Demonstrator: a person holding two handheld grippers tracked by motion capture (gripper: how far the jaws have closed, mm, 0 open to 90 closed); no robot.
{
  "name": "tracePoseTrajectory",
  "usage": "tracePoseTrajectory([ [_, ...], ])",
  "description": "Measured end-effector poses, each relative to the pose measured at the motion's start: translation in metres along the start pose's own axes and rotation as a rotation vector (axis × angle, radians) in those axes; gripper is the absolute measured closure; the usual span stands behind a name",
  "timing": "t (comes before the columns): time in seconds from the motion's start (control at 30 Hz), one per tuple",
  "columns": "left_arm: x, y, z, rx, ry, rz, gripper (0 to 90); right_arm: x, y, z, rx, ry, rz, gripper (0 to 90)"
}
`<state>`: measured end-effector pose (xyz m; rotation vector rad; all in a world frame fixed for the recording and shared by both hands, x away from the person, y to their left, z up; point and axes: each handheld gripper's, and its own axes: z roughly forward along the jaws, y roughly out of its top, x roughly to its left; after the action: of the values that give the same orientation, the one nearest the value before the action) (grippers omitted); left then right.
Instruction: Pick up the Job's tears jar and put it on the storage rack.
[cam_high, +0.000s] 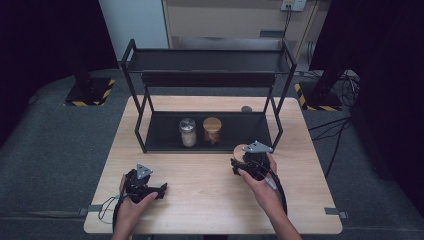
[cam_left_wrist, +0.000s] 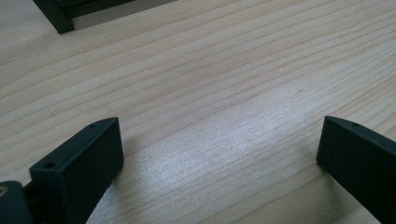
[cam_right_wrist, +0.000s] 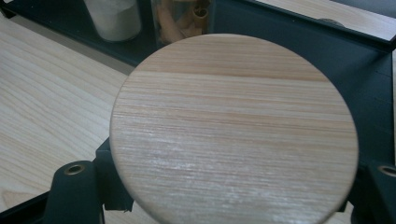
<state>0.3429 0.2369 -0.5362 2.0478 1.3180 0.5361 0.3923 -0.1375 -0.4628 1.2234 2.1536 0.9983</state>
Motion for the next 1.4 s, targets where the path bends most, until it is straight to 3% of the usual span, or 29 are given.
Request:
tracePoseTrajectory([
  [1.4,0.000,0.000,0.000,0.000,0.000,0.000,0.0,-0.019,0.027,0.033,-0.009,-0.035,0.035,25.9],
])
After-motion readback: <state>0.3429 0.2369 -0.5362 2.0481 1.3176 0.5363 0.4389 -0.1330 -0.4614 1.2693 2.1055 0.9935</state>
